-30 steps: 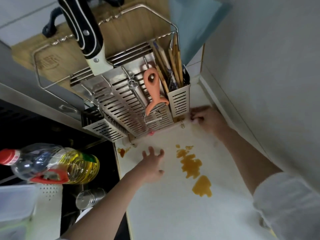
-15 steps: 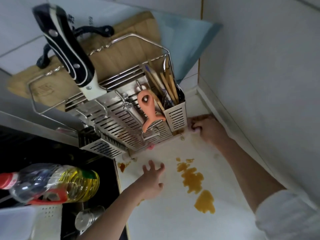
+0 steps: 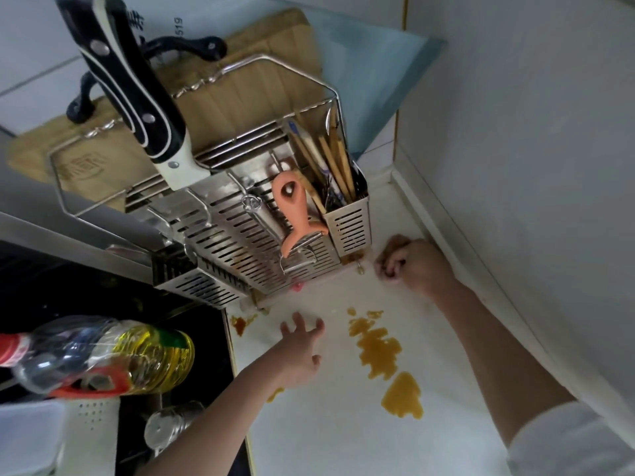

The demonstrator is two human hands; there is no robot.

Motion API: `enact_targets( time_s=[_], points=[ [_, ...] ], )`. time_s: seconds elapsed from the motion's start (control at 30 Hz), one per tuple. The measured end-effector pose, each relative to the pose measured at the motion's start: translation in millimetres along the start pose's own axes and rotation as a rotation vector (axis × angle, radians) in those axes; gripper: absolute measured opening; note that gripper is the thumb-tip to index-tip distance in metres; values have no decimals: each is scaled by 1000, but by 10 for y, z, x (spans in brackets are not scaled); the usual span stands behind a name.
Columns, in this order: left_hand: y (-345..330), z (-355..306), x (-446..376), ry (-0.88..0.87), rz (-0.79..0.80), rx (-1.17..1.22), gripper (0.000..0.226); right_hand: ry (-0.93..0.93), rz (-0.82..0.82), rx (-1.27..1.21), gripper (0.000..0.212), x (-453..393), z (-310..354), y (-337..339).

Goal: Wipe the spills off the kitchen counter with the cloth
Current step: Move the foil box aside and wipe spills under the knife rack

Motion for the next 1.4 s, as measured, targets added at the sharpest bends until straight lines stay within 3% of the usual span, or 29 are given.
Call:
enact_targets(
  time_s=[0.23,0.3,0.4,0.47,0.57,0.8,0.9,1.07,1.13,1.23,1.4],
  points=[
    [10,-8,17,-10,6,28,64,227,-132,197,19,-765,465,327],
    [2,8,28,-9,1,33,63,176,-130,86,22,-892,586,320],
    [-6,14,39,-25,3,56,63,249,-109,327,40,-663,646,238],
    [-6,10,47,-27,0,50,63,204,-207,407,46,-344,461,125],
    [-21,4,59,-23,5,57,64,137,-37,568,50,-411,85,-80],
    [43,28,85,-25,26,46,62,-58,-18,420,85,-979,196,229],
    [45,71,84,-33,45,60,63,-93,37,450,76,-634,19,109],
    [9,83,79,-30,62,95,64,-122,-27,509,63,123,-80,-32],
    [6,81,78,-32,68,105,65,-93,-34,586,66,-57,1,-3],
    [32,69,74,-34,61,103,65,-54,-29,487,77,-605,191,141],
    [11,87,80,-37,42,89,63,125,-119,410,42,-701,543,356]
  ],
)
Point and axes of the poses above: each hand's wrist, its own x-axis away from the middle knuckle, its own y-axis out of the back of the hand, z = x × y, the point moved 7 cm from there along -x, towards the middle knuckle, and after that the axes turned 15 degrees about y, right-handed, at the moved point
